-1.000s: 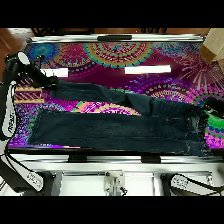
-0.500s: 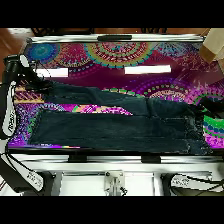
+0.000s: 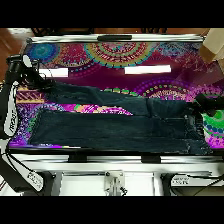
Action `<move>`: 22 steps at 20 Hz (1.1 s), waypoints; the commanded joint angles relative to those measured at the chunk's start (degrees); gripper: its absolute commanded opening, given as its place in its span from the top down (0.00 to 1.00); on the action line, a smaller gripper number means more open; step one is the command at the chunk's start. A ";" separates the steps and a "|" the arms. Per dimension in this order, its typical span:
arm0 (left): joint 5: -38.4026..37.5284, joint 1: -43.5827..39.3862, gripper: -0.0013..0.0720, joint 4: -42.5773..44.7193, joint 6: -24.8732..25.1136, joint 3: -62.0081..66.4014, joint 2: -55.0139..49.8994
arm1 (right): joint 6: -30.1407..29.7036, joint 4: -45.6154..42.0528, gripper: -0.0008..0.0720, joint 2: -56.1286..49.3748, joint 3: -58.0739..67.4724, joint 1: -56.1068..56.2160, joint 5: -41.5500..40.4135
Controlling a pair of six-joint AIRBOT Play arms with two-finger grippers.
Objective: Fold the shirts.
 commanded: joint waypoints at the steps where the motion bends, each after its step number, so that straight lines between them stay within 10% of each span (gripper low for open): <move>1: 0.42 -0.02 0.89 -0.13 0.44 0.02 0.22 | -4.31 4.52 0.87 0.70 1.27 0.02 -3.28; 9: 5.11 0.17 0.89 5.35 5.16 8.07 3.02 | -0.15 -0.76 0.87 5.25 8.57 -0.02 -17.09; 20: 5.64 -3.10 0.86 3.13 4.02 -5.95 2.58 | 9.66 -12.28 0.84 2.12 8.50 0.02 -10.40; 22: 4.96 -3.23 0.26 3.13 3.08 -5.53 2.82 | 7.93 -11.34 0.14 2.16 8.52 0.02 -10.40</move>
